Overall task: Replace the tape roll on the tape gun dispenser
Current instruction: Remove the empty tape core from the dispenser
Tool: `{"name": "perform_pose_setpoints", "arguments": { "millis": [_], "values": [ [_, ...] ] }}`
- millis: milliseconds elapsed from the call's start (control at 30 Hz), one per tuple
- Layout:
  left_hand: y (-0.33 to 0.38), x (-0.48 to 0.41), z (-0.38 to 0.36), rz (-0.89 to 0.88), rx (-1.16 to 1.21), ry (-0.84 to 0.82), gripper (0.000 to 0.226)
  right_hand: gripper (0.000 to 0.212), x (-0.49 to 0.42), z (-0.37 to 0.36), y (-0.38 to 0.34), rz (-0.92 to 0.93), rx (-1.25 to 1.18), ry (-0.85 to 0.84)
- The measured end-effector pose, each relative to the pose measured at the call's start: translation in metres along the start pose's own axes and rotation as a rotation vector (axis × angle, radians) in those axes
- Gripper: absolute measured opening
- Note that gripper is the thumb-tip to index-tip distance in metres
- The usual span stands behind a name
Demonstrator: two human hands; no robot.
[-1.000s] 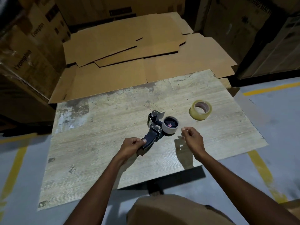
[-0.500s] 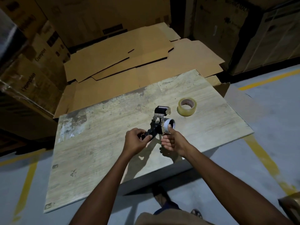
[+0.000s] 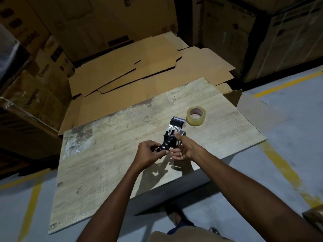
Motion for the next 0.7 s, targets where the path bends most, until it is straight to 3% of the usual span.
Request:
{"name": "perform_pose_setpoints", "arguments": {
  "millis": [200, 567, 700],
  "values": [
    [-0.003, 0.003, -0.007, 0.031, 0.151, -0.110, 0.027, 0.049, -0.004, -0.001, 0.002, 0.030, -0.019, 0.003],
    [-0.018, -0.003, -0.009, 0.032, 0.208, -0.203, 0.021, 0.047, -0.011, -0.001, -0.001, 0.077, -0.034, 0.019],
    [-0.012, -0.007, 0.012, -0.086, -0.017, -0.041, 0.036, 0.045, -0.012, 0.001, -0.001, 0.110, -0.053, 0.042]
  ]
}}
Point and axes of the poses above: each hand's wrist, its own x-axis away from the middle knuckle, its own z-axis out of the back of the hand, y = z × x, the point moved 10 cm from there along -x, towards the middle knuckle
